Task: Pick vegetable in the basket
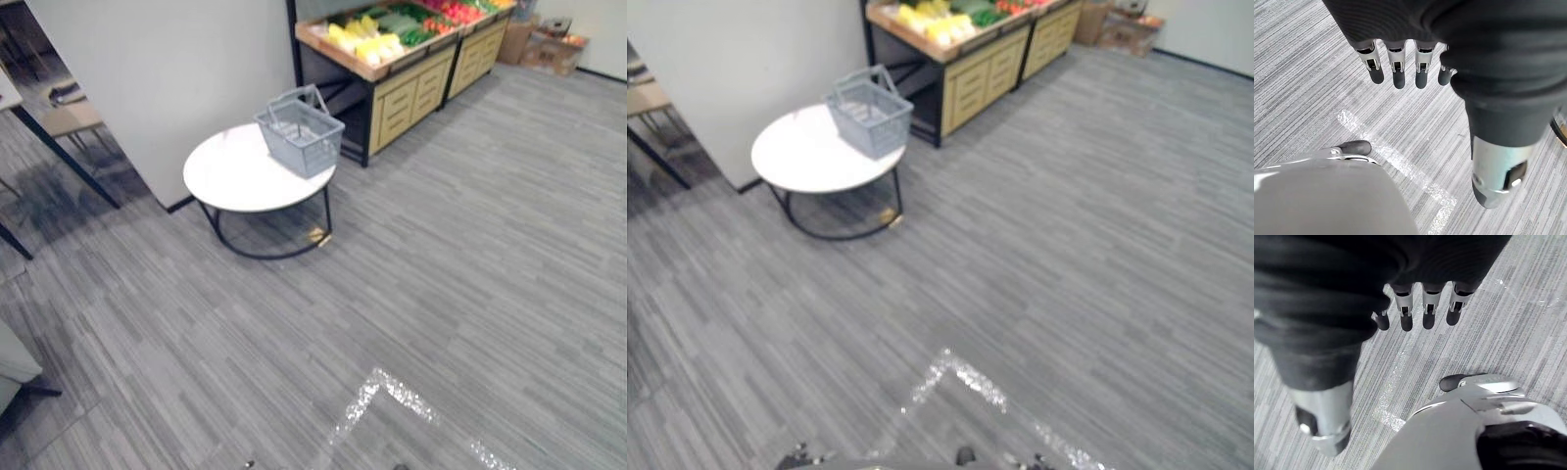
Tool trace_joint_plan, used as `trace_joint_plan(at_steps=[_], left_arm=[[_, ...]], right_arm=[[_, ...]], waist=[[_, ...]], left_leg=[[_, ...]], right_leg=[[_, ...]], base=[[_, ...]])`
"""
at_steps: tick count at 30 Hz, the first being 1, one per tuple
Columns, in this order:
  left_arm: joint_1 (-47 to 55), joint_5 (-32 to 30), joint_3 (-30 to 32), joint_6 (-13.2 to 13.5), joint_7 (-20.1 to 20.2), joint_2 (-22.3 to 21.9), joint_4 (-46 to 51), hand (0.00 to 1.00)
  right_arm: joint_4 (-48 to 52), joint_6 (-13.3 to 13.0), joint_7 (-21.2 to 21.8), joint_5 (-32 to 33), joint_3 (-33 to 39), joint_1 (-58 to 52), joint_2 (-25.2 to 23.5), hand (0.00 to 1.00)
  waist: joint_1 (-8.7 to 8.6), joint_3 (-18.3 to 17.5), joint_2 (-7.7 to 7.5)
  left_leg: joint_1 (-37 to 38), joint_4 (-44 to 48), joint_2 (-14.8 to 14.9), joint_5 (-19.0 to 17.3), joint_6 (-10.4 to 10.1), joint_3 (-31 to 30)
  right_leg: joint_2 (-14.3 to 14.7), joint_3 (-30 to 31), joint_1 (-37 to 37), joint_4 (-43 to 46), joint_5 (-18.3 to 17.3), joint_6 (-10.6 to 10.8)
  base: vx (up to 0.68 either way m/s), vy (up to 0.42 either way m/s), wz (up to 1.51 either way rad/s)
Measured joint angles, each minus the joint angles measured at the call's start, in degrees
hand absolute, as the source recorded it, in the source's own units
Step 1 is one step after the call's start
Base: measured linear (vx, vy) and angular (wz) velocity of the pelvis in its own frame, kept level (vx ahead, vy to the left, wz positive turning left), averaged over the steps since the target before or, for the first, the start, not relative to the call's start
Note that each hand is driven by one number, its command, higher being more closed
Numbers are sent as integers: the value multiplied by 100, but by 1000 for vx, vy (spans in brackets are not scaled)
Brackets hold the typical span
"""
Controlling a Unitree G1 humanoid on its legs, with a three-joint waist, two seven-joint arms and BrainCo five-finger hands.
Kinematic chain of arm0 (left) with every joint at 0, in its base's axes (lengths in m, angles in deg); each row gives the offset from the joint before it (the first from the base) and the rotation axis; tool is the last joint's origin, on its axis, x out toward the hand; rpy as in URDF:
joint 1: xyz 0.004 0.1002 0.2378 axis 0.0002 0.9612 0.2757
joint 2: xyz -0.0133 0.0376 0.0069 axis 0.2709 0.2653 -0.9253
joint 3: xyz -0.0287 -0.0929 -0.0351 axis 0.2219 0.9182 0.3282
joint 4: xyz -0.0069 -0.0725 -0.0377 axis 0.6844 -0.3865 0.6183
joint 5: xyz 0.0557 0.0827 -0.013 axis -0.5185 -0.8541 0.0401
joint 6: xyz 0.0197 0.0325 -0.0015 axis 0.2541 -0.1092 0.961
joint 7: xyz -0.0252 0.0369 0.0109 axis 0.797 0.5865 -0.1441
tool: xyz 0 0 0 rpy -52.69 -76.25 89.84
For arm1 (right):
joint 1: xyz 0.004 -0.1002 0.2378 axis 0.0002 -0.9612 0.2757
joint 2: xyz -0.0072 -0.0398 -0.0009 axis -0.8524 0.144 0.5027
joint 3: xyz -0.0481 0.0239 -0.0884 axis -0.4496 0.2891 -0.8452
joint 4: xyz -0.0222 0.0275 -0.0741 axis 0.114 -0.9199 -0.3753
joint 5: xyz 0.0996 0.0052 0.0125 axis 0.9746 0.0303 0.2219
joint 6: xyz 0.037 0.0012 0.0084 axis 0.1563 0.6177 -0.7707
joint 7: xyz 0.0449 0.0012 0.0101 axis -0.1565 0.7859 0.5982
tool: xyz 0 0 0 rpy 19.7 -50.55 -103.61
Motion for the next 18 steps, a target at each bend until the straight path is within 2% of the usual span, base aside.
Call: trace_joint_plan(at_steps=[2,3,4,5,6,7,8,9,10,11,12,14,15,18], left_arm=[[-58,-3,124,-19,65,8,-1,0],[-90,-7,277,-66,92,28,0,0],[-96,-17,347,-90,115,37,6,0],[-95,-22,577,-119,187,31,17,0],[-87,-20,819,-127,231,-22,69,0],[-38,3,1051,-135,249,-125,179,0],[22,35,1132,-144,261,-166,291,0],[64,54,1154,-138,282,-182,368,0],[81,94,1190,-127,295,-196,438,0],[89,145,1233,-116,296,-247,479,0],[85,270,1257,-113,290,-323,510,0],[72,299,1284,-109,290,-351,516,0],[81,302,1297,-109,269,-379,558,0],[113,301,1398,-105,211,-432,548,0]], right_arm=[[-6,27,16,0,178,47,-54,0],[-20,33,13,1,211,50,-100,0],[-22,32,14,0,242,51,-125,0],[-20,33,16,4,439,68,-191,0],[-15,37,16,4,570,65,-214,0],[13,39,9,2,641,46,-220,0],[52,48,8,1,623,49,-216,0],[89,51,6,1,589,31,-216,0],[138,64,-2,-2,502,37,-199,0],[231,98,2,-22,380,55,-151,0],[306,144,3,-70,169,79,-45,0],[308,175,9,-126,22,104,21,0],[349,177,4,-131,-135,102,71,0],[379,168,6,-128,-374,103,134,0]], waist=[[-12,96,-35],[-1,146,-123],[3,170,-136],[-4,242,-150],[4,293,-127],[26,375,-23],[43,422,33],[55,467,-16],[67,475,-5],[90,492,20],[168,507,38],[239,509,38],[303,508,39],[326,507,51]], left_leg=[[-85,172,20,-53,-74,63],[-257,616,54,-201,-215,144],[-397,988,103,-327,-268,154],[-849,2109,288,-540,-311,154],[-1265,3129,484,-559,-254,141],[-1731,4242,741,-365,30,19],[-1945,4797,837,-110,179,-108],[-2123,5134,848,188,155,-220],[-2330,5505,801,318,108,-363],[-2482,5651,769,115,64,-369],[-2686,5422,705,-111,23,-308],[-2744,4807,705,-116,32,-182],[-2693,3604,710,-30,20,-74],[-2456,1510,678,293,-90,-145]], right_leg=[[-9,47,-185,341,-200,-59],[-21,94,-278,575,-433,-118],[-37,110,-297,640,-551,-163],[4,123,-290,775,-674,-256],[66,128,-238,870,-734,-303],[205,128,-160,1031,-833,-374],[254,124,-98,1169,-921,-410],[247,132,-45,1276,-1010,-452],[217,143,25,1325,-1082,-517],[190,158,63,1335,-1097,-535],[123,196,69,1322,-1109,-552],[81,234,75,1277,-1113,-547],[28,234,72,1248,-1145,-497],[-71,274,149,1275,-1340,-335]], base=[[-65,-46,-17],[-59,-72,-20],[-85,-86,-15],[-114,-111,-10],[-136,-141,-16],[-88,-137,-16],[-41,-124,-10],[-6,-102,4],[5,-96,8],[20,-54,8],[33,-6,0],[52,49,-6],[78,82,-8],[168,175,-5]])
